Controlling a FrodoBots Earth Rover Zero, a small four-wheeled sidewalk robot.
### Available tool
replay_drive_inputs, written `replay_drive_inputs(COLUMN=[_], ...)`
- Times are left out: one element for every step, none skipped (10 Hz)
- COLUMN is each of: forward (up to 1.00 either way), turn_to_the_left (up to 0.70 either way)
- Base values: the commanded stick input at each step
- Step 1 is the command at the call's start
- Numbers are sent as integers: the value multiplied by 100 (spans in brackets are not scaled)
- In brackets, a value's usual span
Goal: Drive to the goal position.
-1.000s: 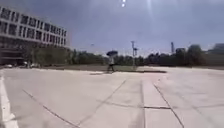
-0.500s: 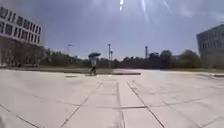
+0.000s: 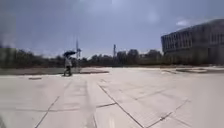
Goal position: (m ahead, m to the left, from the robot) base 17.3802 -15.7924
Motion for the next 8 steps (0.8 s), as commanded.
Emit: replay_drive_inputs(forward=[0, 0, 0, 0, 0, 0, 0, 0], turn_to_the_left=[-85, -85, -85, -85, -85, -85, -85, -84])
